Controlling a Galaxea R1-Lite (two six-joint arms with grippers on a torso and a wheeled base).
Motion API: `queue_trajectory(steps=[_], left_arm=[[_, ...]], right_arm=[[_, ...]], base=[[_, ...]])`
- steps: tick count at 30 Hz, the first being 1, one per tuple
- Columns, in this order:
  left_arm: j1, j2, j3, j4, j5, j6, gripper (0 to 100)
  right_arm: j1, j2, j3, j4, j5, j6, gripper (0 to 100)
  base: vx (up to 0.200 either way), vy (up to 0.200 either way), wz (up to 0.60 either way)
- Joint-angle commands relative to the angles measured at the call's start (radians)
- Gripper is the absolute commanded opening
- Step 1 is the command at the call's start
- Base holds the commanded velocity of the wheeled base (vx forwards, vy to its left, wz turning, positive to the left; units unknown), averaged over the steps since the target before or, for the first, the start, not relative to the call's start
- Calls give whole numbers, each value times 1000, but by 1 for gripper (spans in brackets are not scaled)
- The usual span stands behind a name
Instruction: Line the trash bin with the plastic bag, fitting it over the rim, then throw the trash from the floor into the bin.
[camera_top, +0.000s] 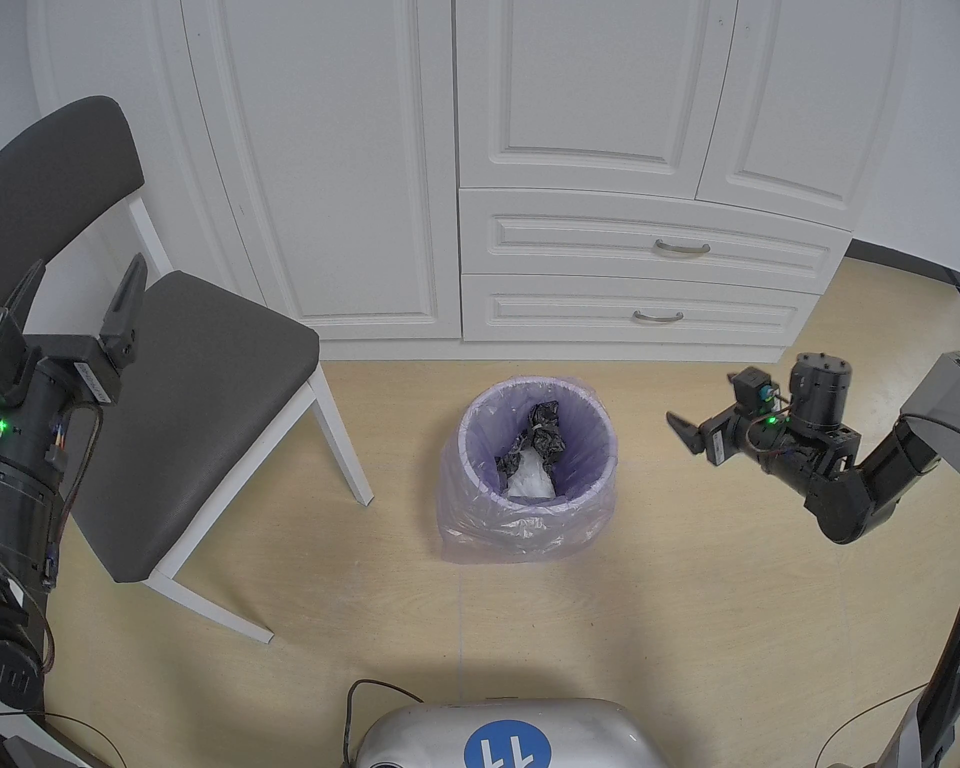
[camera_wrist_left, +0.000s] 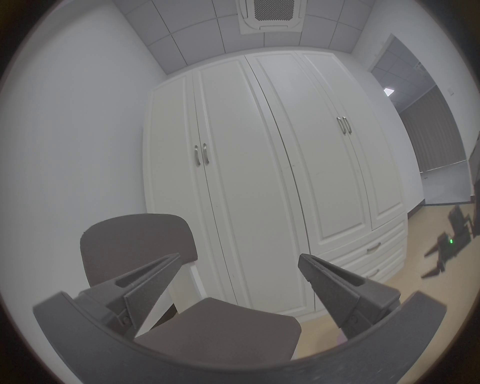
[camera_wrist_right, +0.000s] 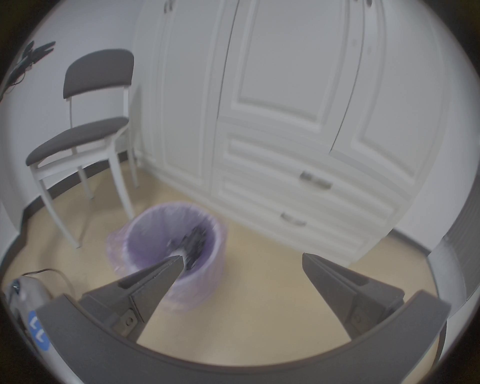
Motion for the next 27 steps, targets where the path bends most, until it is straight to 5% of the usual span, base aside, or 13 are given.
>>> queue_trajectory(steps=[1,7,12,18,21,27], left_arm=[[-4,133,24,-1,-7,-23,100],[0,170,18,-1,-10,-79,100],[8,193,9,-1,-8,-118,100],[69,245,-17,-1,-10,-190,100],[99,320,-57,-2,-10,-253,100],[120,447,-173,-7,-7,-415,100]], right_arm=[[-79,58,98,-464,-9,-116,100],[-112,110,48,-507,2,-184,100],[-50,108,-3,-507,-29,9,100],[-4,147,-69,-507,-296,345,100],[-7,148,-73,-507,-382,420,100],[-7,97,-53,-507,-437,490,100]], base=[[0,0,0],[0,0,0],[0,0,0],[0,0,0],[0,0,0],[0,0,0]])
